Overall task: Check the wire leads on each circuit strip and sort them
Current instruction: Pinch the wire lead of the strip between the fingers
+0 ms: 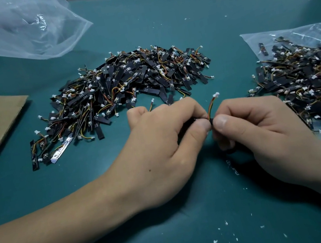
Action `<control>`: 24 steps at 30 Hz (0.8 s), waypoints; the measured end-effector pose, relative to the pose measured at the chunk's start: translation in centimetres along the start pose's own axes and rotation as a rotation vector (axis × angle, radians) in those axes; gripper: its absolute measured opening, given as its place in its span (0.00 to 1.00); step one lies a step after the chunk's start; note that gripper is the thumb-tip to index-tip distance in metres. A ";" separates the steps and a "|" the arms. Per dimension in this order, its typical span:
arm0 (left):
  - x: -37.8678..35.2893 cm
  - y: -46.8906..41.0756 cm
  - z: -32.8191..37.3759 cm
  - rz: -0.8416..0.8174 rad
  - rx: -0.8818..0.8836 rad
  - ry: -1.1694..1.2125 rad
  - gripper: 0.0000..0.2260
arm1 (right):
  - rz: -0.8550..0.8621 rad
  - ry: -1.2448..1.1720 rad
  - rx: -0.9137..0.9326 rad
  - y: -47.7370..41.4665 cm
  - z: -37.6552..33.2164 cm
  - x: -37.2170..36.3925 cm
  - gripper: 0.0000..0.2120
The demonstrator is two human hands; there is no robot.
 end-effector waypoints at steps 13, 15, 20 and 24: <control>0.4 -0.1 0.0 0.008 -0.034 0.119 0.10 | 0.017 -0.070 0.035 0.1 -0.5 0.4 0.15; 0.5 -0.3 -0.1 -0.001 -0.030 0.119 0.10 | 0.003 -0.050 0.028 0.2 -0.5 0.1 0.14; -0.3 -0.8 -1.0 -0.103 0.052 0.300 0.11 | -0.060 -0.016 0.037 0.4 -1.1 -0.5 0.14; -0.7 -1.0 -1.1 -0.194 0.066 0.390 0.13 | -0.020 0.008 0.052 0.4 -1.4 -0.2 0.13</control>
Point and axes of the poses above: each hand's wrist, its own y-axis away from the middle knuckle, its own x-axis out of the back of the hand, z = x × y, the point moved 10 cm from there along -y, towards the middle knuckle
